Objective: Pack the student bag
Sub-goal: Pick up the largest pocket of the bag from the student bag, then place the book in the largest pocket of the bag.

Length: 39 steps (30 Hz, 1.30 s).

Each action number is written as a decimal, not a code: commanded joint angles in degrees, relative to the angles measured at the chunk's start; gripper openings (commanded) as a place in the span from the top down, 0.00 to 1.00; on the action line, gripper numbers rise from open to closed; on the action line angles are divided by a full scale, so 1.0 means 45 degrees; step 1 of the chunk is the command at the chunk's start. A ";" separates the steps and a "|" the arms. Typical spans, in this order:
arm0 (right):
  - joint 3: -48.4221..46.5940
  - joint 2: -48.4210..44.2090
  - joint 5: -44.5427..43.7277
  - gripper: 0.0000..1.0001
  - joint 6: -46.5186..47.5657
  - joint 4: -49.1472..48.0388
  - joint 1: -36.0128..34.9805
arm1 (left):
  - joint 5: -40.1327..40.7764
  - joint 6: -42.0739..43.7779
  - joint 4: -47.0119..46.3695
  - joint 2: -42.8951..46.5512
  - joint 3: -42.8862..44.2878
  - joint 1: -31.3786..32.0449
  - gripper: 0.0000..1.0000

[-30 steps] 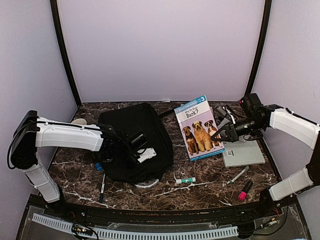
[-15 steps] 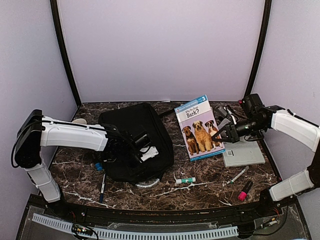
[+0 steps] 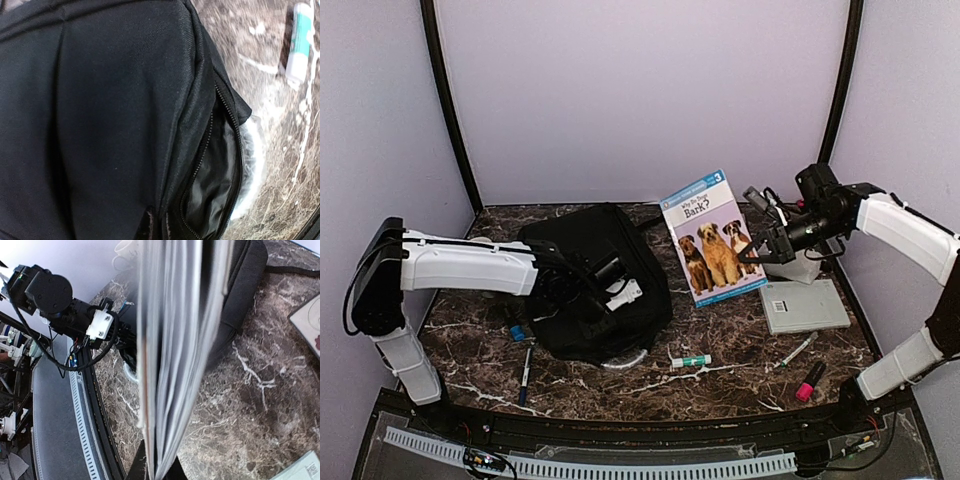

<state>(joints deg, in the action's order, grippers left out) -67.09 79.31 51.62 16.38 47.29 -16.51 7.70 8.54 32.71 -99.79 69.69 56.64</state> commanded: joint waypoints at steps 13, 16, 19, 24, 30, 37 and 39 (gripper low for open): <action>0.0137 0.1108 0.3176 1.00 0.0636 0.1566 -0.2914 | 0.2766 -0.0382 -0.2889 0.2868 0.1154 -0.0894 1.00; 0.0600 0.1306 0.3251 1.00 0.0388 0.1277 -0.3234 | 0.2647 -0.0656 -0.2995 0.2727 0.1437 -0.1060 1.00; 0.1969 0.1261 0.3595 1.00 -0.1734 -0.1250 -0.3282 | 0.2758 -0.0790 -0.3233 0.2664 0.1525 -0.1083 1.00; 0.2278 0.2130 0.3940 1.00 -0.2391 -0.2000 -0.3650 | 0.2560 -0.1060 -0.3522 0.2932 0.1494 -0.1102 1.00; 0.0608 0.4478 0.4354 1.00 -0.2196 -0.1305 -0.4394 | 0.1672 -0.1016 -0.3515 0.3315 0.1328 -0.1103 1.00; -0.3070 0.8327 0.5755 1.00 -0.1255 0.0428 -0.4903 | 0.0837 -0.1292 -0.4012 0.4078 0.0718 -0.1095 1.00; -0.4082 0.9116 0.5940 1.00 -0.1326 0.0770 -0.4910 | 0.0608 -0.1356 -0.4080 0.4262 0.0589 -0.1084 1.00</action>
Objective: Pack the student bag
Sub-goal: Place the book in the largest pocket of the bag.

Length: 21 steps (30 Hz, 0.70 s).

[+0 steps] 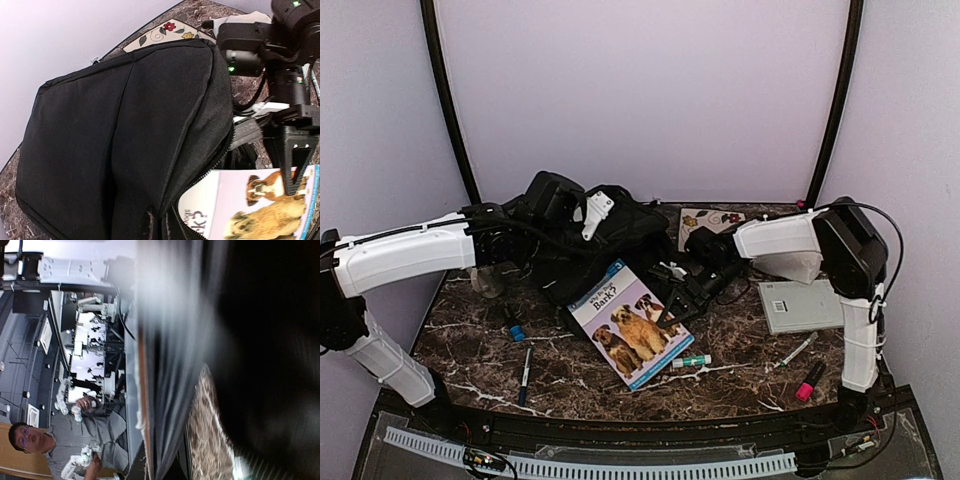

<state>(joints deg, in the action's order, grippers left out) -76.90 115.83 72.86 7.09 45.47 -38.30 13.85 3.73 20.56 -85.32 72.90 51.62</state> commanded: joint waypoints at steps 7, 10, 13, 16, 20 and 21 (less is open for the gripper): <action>-0.1014 0.0812 -0.0475 1.00 -0.6025 -0.5129 0.0014 | -0.1030 -0.0382 -0.1177 0.1050 -0.0330 0.0034 1.00; -0.0447 0.0781 -0.0859 1.00 -0.9347 -0.9084 0.0111 | -0.1467 -0.0418 -0.1216 0.1148 -0.0525 0.0053 1.00; -0.2128 0.1618 -0.1088 1.00 -0.9379 -0.8317 0.0052 | -0.1790 -0.0319 -0.1410 0.1323 -0.0902 0.0053 1.00; -0.3209 0.1938 -0.1802 1.00 -0.8911 -0.7383 -0.0137 | -0.1627 -0.0132 -0.1324 0.1264 -0.1088 0.0053 1.00; -0.2455 0.1810 -0.1516 1.00 -1.0340 -0.9075 -0.0417 | -0.1854 0.0045 -0.1071 0.1076 -0.1074 0.0053 1.00; -0.2316 0.1873 -0.1437 1.00 -1.0684 -0.9412 -0.0431 | -0.2177 0.0162 -0.1104 0.1070 -0.1075 0.0053 1.00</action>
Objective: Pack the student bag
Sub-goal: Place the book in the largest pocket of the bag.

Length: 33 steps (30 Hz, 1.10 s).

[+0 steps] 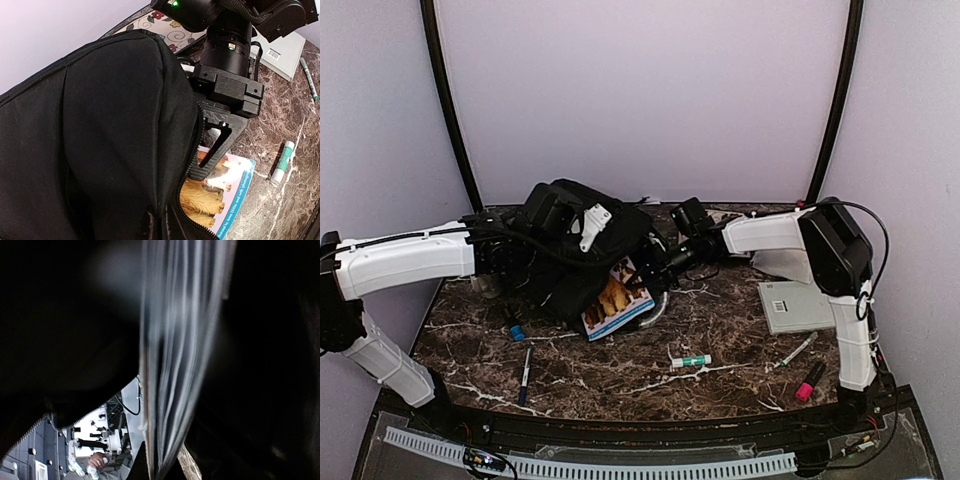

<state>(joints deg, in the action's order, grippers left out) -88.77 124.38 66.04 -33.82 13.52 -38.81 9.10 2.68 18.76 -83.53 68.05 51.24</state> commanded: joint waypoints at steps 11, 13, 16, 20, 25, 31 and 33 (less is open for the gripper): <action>0.3276 -0.2997 -0.1329 1.00 -0.0628 -0.1490 -0.1144 | -0.1415 0.1573 -0.0263 -0.0251 0.1175 0.0311 1.00; 0.3952 -0.3090 -0.0505 1.00 -0.1452 -0.3042 -0.1187 | -0.1828 0.1775 -0.0365 -0.0384 0.1250 0.0357 1.00; 0.3932 -0.2497 0.0545 1.00 -0.2687 -0.4592 -0.1237 | -0.2493 0.2528 -0.0466 -0.0422 0.1175 0.0617 1.00; 0.2771 -0.1818 -0.0404 1.00 -0.2077 -0.3666 -0.1129 | -0.2597 0.3319 -0.0303 -0.0496 0.1229 0.0964 1.00; 0.0778 -0.0729 -0.1051 1.00 0.0018 -0.1276 -0.1083 | -0.2560 0.3636 -0.0061 -0.0453 0.1292 0.1092 1.00; 0.0449 -0.0153 -0.1977 0.98 0.0832 -0.0862 -0.1046 | -0.2490 0.3590 -0.0110 -0.0281 0.0970 0.1110 1.00; 0.0080 -0.0045 -0.2447 0.91 0.1608 -0.0015 -0.1015 | -0.2491 0.3566 -0.0181 -0.0205 0.0817 0.1112 1.00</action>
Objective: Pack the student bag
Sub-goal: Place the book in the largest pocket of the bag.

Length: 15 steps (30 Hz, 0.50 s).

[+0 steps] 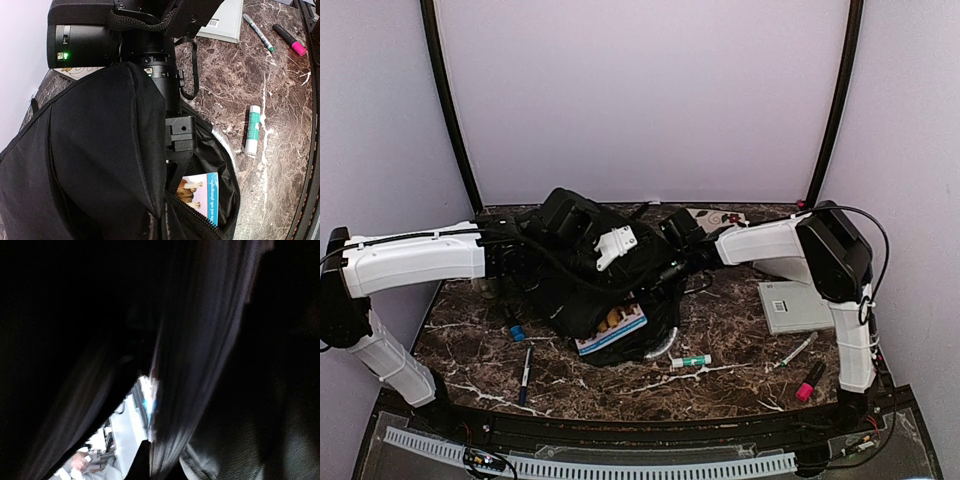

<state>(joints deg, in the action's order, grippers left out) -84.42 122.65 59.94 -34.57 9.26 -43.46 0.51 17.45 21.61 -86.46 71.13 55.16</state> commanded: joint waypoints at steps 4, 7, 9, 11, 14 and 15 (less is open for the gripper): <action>-0.0360 -0.0703 -0.2290 0.67 0.2907 0.1420 -0.0230 | -0.0367 0.0187 -0.0826 0.0704 -0.0238 0.0243 1.00; 0.0350 -0.1804 -0.4347 0.52 0.4076 0.1964 -0.0526 | -0.0016 0.0201 -0.1052 0.1098 -0.0736 0.0243 1.00; 0.0871 -0.2287 -0.4468 0.46 0.4539 0.1881 -0.0555 | 0.0315 0.0150 -0.1167 0.1234 -0.0935 0.0238 1.00; 0.1243 -0.2646 -0.4770 0.41 0.5090 0.2066 -0.0615 | 0.0523 0.0162 -0.1154 0.1243 -0.0963 0.0241 1.00; 0.1831 -0.3297 -0.5507 0.37 0.6029 0.2422 -0.0706 | 0.0737 0.0215 -0.1128 0.1390 -0.1014 0.0227 1.00; 0.1991 -0.3519 -0.5745 0.37 0.6369 0.2534 -0.0746 | 0.0805 0.0244 -0.1229 0.1484 -0.1109 0.0224 1.00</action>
<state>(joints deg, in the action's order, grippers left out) -77.82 111.81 39.66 -14.50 19.33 -46.13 1.61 17.47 18.90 -83.11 67.40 56.27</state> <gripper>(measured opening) 0.622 0.013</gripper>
